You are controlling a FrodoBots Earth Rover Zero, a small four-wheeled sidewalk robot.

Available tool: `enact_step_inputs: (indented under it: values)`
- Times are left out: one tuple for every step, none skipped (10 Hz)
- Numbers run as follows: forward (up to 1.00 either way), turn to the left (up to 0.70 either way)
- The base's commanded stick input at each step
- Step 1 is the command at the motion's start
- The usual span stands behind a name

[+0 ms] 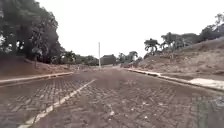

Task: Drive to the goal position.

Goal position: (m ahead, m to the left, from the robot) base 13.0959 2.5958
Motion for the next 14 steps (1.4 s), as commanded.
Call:
enact_step_inputs:
  values:
    - [1.00,0.00]
    - [1.00,0.00]
    - [1.00,0.00]
    - [1.00,0.00]
    - [1.00,0.00]
    - [1.00,0.00]
    - [1.00,0.00]
    - [1.00,0.00]
    - [1.00,0.00]
    - [1.00,0.00]
    - [1.00,0.00]
    - [1.00,0.00]
    - [1.00,0.00]
    - [1.00,0.00]
